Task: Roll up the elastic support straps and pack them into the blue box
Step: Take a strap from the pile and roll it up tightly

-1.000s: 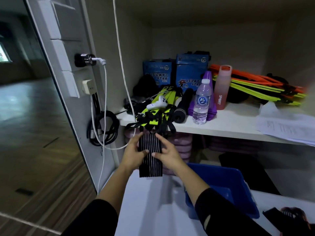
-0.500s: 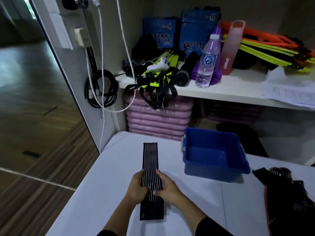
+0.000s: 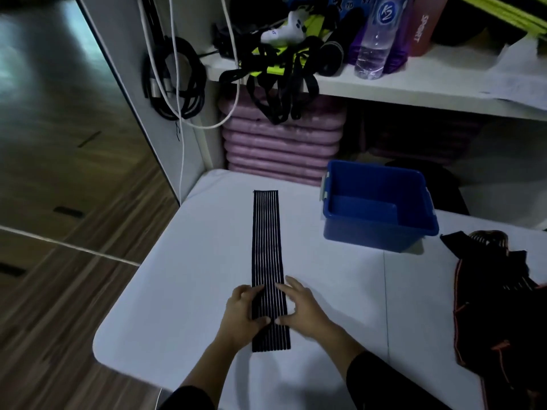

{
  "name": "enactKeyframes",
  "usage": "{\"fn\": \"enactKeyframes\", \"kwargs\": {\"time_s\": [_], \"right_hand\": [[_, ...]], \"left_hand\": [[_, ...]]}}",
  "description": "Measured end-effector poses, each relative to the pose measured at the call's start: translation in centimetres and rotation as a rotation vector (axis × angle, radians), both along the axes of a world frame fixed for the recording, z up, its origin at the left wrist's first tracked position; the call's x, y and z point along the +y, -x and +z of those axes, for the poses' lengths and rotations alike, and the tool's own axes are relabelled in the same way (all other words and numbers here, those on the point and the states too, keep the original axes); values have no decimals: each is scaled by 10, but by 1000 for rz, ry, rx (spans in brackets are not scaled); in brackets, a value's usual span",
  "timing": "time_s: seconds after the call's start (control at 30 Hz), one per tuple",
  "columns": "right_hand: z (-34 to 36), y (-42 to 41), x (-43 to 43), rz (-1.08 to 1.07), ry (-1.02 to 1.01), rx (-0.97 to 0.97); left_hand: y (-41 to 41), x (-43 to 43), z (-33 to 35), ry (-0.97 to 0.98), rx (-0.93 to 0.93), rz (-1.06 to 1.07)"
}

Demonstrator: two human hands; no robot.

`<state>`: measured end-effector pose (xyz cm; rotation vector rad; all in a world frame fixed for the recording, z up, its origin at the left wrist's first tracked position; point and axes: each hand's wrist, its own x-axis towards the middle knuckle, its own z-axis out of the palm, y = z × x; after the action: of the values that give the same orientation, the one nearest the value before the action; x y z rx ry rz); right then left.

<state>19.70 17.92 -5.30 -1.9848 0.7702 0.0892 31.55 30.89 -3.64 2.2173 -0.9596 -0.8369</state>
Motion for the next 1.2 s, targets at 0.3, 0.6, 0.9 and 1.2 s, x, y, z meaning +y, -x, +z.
{"fn": "enactKeyframes", "kwargs": {"time_s": [0.3,0.6,0.9,1.2], "right_hand": [[-11,22,9,159,309,42],[17,69,-11,-335,147,-150],[48,221,-61,-805,451,-129],[50,342,-111,-1046,561,-113]], "left_hand": [[10,7,-4,-164,-328,-228],[44,-40,22,130,-42,-8],[174,-137,27,214,181,-235],[292,-222,41,233,233,-339]]}}
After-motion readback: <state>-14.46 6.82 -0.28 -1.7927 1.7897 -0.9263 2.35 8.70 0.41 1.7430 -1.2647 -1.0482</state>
